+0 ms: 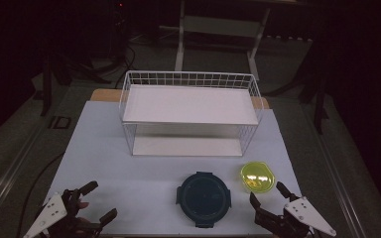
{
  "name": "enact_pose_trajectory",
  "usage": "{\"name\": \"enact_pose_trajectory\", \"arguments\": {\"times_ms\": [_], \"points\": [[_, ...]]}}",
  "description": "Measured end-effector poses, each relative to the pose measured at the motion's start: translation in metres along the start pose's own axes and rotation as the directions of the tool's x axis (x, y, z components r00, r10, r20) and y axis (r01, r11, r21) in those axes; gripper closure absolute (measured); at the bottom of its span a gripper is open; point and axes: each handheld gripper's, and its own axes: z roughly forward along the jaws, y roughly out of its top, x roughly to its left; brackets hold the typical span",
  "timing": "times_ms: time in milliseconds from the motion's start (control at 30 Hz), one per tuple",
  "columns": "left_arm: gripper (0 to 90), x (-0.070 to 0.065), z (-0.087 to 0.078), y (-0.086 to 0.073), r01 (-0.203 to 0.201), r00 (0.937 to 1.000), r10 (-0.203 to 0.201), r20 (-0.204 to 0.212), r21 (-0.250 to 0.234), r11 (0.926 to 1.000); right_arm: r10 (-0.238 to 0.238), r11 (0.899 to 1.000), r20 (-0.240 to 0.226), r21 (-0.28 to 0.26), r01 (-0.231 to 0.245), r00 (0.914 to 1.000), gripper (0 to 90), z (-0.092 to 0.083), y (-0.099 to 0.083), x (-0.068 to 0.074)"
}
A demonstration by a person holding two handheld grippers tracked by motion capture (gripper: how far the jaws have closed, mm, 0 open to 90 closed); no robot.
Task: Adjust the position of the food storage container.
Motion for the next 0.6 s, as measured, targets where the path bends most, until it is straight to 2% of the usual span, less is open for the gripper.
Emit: {"name": "enact_pose_trajectory", "arguments": {"times_ms": [167,300,600], "points": [[0.0,0.0,0.001,0.0,0.002,1.0,-0.002,0.001,-0.007,1.0,0.004,1.0,0.006,-0.013,-0.004,1.0,12.5,-0.005,0.002,-0.001],[0.0,0.0,0.002,0.001,-0.001,1.0,0.001,0.002,-0.002,1.0,0.003,1.0,-0.008,-0.018,-0.003,1.0,11.6,-0.008,0.004,0.0],[0.0,0.001,0.001,0.0,0.007,0.9999,-0.007,0.011,-0.006,1.0,0.005,1.0,-0.047,0.018,-0.004,0.9989,10.8,-0.01,0.018,0.007]]}}
